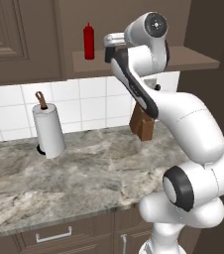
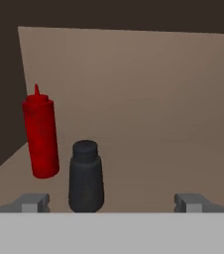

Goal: Collect the paprika, ketchup, and shaker from the cabinet and place them next to the stove.

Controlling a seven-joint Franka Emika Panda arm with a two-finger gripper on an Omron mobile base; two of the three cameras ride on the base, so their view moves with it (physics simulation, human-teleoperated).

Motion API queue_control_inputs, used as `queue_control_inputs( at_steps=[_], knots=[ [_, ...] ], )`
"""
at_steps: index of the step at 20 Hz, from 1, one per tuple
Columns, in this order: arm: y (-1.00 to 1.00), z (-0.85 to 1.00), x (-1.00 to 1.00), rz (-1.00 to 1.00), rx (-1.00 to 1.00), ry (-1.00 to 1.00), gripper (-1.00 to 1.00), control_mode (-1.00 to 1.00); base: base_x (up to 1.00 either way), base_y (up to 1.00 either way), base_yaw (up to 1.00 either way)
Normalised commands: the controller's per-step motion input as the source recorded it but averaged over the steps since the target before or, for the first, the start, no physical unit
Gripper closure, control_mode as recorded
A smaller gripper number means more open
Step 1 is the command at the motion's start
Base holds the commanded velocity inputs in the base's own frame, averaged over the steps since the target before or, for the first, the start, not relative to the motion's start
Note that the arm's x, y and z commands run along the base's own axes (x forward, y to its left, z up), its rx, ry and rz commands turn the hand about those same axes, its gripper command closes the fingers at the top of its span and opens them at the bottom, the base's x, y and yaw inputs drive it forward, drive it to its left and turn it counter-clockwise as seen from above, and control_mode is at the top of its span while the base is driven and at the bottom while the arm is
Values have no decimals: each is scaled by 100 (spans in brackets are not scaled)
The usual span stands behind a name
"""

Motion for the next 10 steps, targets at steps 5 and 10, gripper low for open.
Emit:
queue_control_inputs(
  at_steps=[5, 10],
  knots=[
    [20, -13, 22, 0, 0, 0, -100, -100, 0, 0, 0],
    [19, -10, 28, 0, 0, 3, -100, -100, 0, 0, 0]
  ],
)
